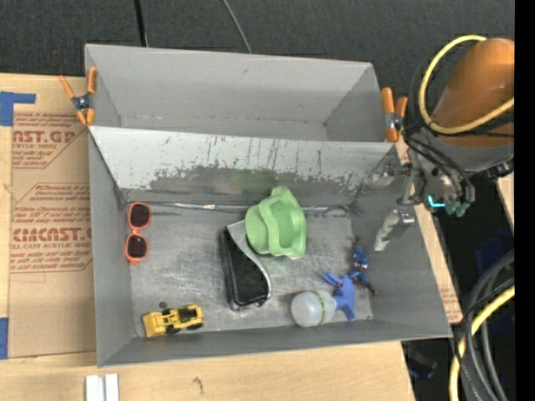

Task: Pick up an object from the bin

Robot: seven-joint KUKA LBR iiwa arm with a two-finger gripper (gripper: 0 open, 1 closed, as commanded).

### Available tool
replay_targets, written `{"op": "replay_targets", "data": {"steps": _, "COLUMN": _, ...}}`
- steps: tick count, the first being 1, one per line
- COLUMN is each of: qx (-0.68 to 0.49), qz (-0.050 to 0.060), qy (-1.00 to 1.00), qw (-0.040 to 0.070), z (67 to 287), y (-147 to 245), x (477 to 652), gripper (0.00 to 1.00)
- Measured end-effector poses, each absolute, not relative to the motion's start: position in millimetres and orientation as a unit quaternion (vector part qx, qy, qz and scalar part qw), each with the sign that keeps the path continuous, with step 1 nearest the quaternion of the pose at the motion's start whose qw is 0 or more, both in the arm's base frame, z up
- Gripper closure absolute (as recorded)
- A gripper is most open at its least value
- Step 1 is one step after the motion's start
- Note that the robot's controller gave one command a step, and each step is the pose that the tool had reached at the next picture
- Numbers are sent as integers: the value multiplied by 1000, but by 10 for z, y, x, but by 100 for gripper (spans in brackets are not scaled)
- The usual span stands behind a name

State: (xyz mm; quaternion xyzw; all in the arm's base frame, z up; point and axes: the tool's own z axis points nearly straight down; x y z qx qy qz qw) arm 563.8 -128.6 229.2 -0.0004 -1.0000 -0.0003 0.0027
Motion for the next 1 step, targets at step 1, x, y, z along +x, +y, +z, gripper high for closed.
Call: {"op": "replay_targets", "data": {"steps": 1, "qx": 0, "qz": 0, "qy": -1000, "qw": -1, "z": 2339, "y": -1281, "x": 5654, "gripper": 0}}
